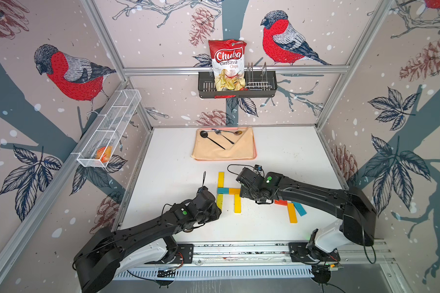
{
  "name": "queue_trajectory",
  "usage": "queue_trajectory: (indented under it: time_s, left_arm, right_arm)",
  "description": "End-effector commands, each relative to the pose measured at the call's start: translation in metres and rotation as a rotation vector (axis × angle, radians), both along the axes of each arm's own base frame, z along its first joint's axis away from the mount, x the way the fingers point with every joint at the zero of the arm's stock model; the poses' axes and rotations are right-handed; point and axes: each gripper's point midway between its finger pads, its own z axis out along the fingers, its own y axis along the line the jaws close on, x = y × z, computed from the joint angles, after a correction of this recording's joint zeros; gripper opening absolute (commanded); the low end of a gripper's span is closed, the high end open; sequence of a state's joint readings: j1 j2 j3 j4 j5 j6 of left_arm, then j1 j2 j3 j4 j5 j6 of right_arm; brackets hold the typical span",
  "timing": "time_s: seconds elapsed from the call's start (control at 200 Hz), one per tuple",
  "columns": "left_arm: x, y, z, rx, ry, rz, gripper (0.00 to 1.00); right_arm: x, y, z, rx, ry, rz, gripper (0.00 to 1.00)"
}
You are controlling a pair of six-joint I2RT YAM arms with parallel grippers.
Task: Assemble the letter h with building blocks
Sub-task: Adjust the building block at the center of the board, then pick up the building block from the center of the board.
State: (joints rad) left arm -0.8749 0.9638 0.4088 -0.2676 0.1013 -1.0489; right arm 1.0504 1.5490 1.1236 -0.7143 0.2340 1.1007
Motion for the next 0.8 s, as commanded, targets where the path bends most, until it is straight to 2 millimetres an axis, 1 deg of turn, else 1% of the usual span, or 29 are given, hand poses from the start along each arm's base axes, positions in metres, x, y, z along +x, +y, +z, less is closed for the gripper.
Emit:
queue_trajectory:
  time_s: [0.0, 0.08, 0.125, 0.17, 0.23, 0.33, 0.39, 0.445, 0.515, 0.6, 0.65, 0.695, 0.795]
  left_arm:
    - [-0.002, 0.012, 0.018, 0.04, -0.034, -0.006, 0.42]
    - [0.014, 0.024, 0.05, 0.071, -0.141, 0.049, 0.53]
    - [0.025, 0.029, 0.068, 0.08, -0.2, 0.073, 0.57]
    - [0.035, 0.035, 0.084, 0.088, -0.245, 0.092, 0.58]
    - [0.05, 0.04, 0.102, 0.091, -0.291, 0.108, 0.59]
    - [0.075, 0.053, 0.129, 0.117, -0.356, 0.145, 0.61]
    - [0.091, 0.062, 0.148, 0.141, -0.413, 0.166, 0.62]
    - [0.104, 0.075, 0.164, 0.178, -0.461, 0.204, 0.63]
    - [0.119, 0.092, 0.182, 0.213, -0.517, 0.253, 0.66]
    - [0.132, 0.105, 0.194, 0.219, -0.547, 0.279, 0.68]
    - [0.137, 0.108, 0.193, 0.215, -0.544, 0.281, 0.69]
    - [0.139, 0.109, 0.189, 0.202, -0.532, 0.276, 0.7]
    - [0.142, 0.107, 0.17, 0.171, -0.484, 0.258, 0.68]
  right_arm:
    - [-0.001, 0.005, -0.001, -0.005, 0.002, 0.026, 0.72]
    - [-0.004, 0.016, -0.004, -0.002, 0.01, 0.059, 0.74]
    - [-0.006, 0.02, -0.007, -0.015, 0.013, 0.073, 0.75]
    - [-0.007, 0.021, -0.01, -0.037, 0.016, 0.073, 0.76]
    - [-0.006, 0.015, -0.012, -0.065, 0.016, 0.063, 0.77]
    - [-0.001, -0.003, -0.012, -0.082, 0.014, 0.033, 0.8]
    - [0.002, -0.018, -0.013, -0.073, 0.023, 0.008, 0.8]
    - [0.005, -0.039, -0.015, -0.096, 0.024, -0.031, 0.8]
    - [0.009, -0.073, -0.019, -0.124, 0.029, -0.108, 0.8]
    - [0.012, -0.115, -0.024, -0.147, 0.038, -0.195, 0.81]
    - [0.013, -0.136, -0.026, -0.149, 0.042, -0.238, 0.82]
    - [0.014, -0.148, -0.028, -0.136, 0.046, -0.261, 0.82]
    - [0.015, -0.159, -0.034, -0.111, 0.066, -0.268, 0.81]
